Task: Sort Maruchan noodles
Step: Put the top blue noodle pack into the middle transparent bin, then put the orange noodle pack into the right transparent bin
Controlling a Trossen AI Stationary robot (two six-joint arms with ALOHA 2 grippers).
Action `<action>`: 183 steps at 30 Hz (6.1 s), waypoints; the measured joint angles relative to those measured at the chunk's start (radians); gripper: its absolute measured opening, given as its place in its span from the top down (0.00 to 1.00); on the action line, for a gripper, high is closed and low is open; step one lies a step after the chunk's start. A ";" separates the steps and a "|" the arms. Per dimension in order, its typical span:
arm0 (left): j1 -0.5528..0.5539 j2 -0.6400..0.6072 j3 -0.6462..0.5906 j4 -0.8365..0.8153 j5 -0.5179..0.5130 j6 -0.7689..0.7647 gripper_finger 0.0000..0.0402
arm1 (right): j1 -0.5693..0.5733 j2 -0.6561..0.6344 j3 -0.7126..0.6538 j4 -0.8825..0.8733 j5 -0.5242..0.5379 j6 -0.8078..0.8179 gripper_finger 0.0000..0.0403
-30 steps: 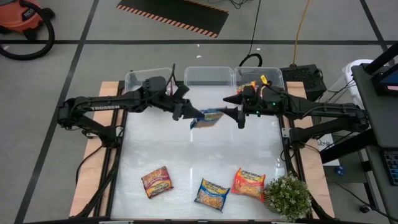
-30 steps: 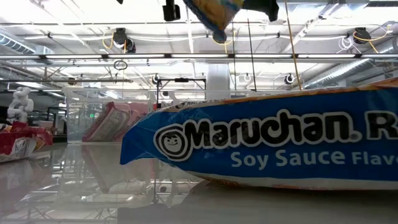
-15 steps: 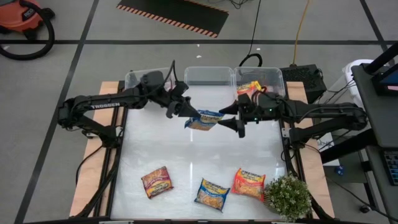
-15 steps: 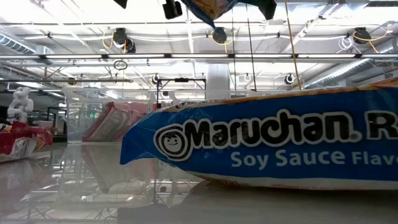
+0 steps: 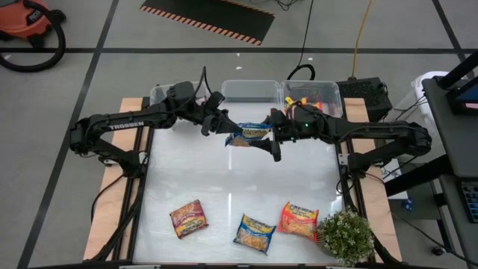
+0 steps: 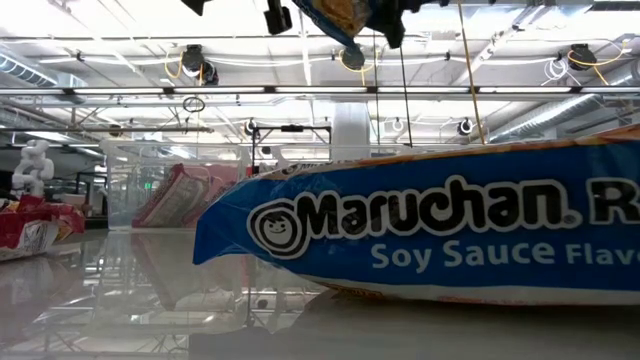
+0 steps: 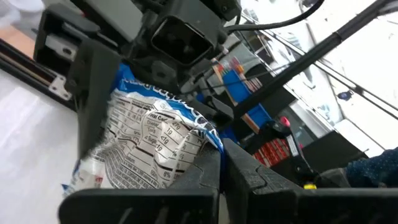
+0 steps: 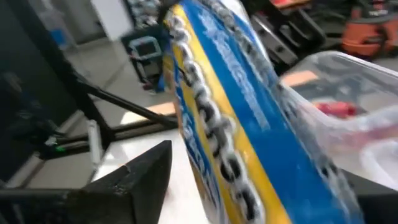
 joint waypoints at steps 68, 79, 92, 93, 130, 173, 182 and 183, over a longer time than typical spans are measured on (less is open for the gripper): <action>0.223 -0.053 -0.001 -0.487 -0.072 0.256 0.58 | -0.636 0.529 0.234 0.082 -0.423 0.197 0.72; 0.255 -0.053 -0.001 -0.647 0.010 0.348 0.58 | -0.619 0.602 0.234 0.073 -0.418 0.188 0.68; 0.254 -0.073 -0.001 -0.666 0.025 0.382 0.58 | -0.604 0.602 0.234 -0.015 -0.240 0.123 0.52; 0.252 -0.075 0.000 -0.665 0.025 0.386 0.58 | -0.603 0.602 0.234 -0.014 -0.239 0.124 0.50; 0.246 -0.124 0.000 -0.966 -0.043 0.657 0.58 | -0.120 0.036 0.234 -0.697 -0.026 0.295 0.50; -0.376 -0.124 0.000 -0.889 -0.685 -0.036 0.58 | 0.307 0.043 -0.463 -0.241 -0.376 0.228 0.50; -0.429 -0.114 -0.002 -0.810 -0.770 -0.096 0.58 | 0.328 0.053 -0.536 -0.156 -0.294 0.249 0.50; -0.431 -0.112 -0.002 -0.789 -0.776 -0.096 0.58 | 0.328 0.053 -0.545 -0.140 -0.292 0.252 0.50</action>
